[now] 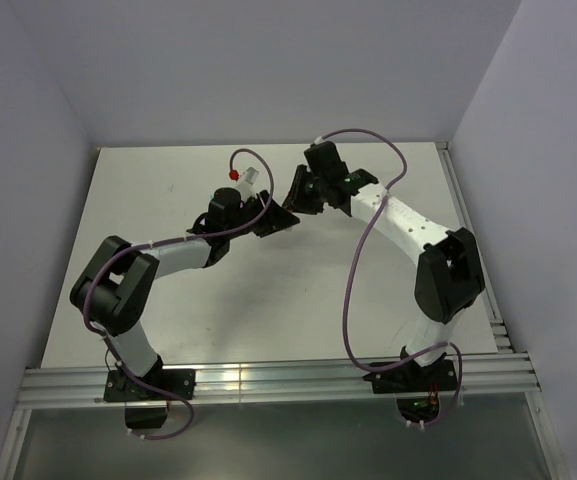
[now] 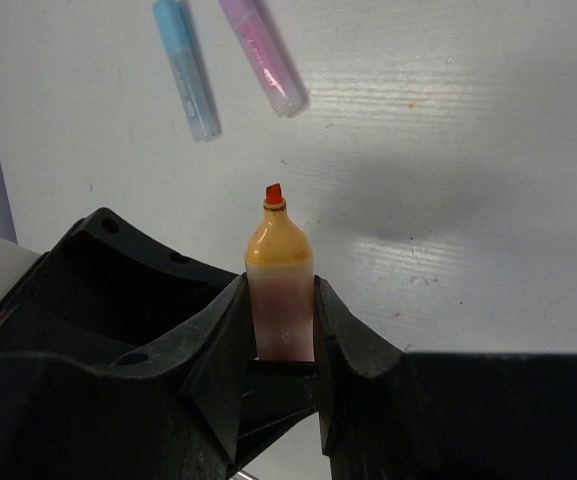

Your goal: Insert the pens into the pen caps

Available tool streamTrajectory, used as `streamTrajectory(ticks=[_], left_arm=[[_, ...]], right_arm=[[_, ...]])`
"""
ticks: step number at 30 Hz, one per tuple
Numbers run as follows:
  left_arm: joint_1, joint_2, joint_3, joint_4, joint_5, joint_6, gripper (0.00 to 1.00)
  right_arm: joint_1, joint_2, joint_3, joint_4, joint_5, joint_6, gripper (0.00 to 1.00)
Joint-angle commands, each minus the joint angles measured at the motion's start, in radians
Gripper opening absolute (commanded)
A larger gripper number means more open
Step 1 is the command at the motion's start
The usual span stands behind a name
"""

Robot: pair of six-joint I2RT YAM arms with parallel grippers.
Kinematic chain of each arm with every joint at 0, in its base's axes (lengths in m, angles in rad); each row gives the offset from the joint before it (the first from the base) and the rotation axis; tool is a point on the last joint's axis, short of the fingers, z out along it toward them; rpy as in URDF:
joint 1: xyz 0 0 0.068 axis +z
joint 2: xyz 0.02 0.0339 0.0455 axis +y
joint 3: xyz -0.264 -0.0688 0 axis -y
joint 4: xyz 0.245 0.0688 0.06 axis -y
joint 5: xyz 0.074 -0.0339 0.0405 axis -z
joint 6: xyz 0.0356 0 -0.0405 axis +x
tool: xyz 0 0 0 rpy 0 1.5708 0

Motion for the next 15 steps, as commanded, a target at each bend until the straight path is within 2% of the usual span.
streamTrajectory(ticks=[1,3,5,6,7,9,10,13,14,15], left_arm=[[-0.004,-0.003,0.029,0.056,0.014,-0.001,0.43],[-0.005,-0.008,0.026,0.052,0.011,0.001,0.41],[-0.004,-0.011,0.024,0.047,0.01,0.006,0.33],[-0.005,-0.011,0.024,0.044,0.013,0.004,0.29],[-0.004,-0.011,0.027,0.041,0.014,0.006,0.19],[-0.004,-0.012,0.021,0.042,0.019,-0.001,0.11],[-0.004,-0.014,0.018,0.041,0.017,-0.004,0.02],[-0.004,-0.027,0.01,0.027,0.013,0.001,0.0],[-0.004,-0.032,0.01,0.024,0.01,0.001,0.0],[-0.004,-0.035,0.009,0.015,0.011,0.003,0.0]], right_arm=[[0.02,0.015,0.051,0.006,0.001,0.006,0.0],[0.026,0.017,0.056,0.006,0.006,0.007,0.0],[0.028,0.019,0.057,0.005,0.009,0.006,0.0],[0.031,0.02,0.057,0.005,0.012,0.006,0.0],[0.031,0.02,0.057,0.003,0.015,0.007,0.0],[0.031,0.019,0.059,0.005,0.026,0.006,0.0],[0.031,0.02,0.064,-0.001,0.031,0.006,0.0],[0.031,0.025,0.083,-0.01,0.041,-0.005,0.01],[0.031,0.022,0.088,-0.012,0.05,-0.008,0.07],[0.031,0.019,0.088,-0.012,0.06,-0.01,0.2]])
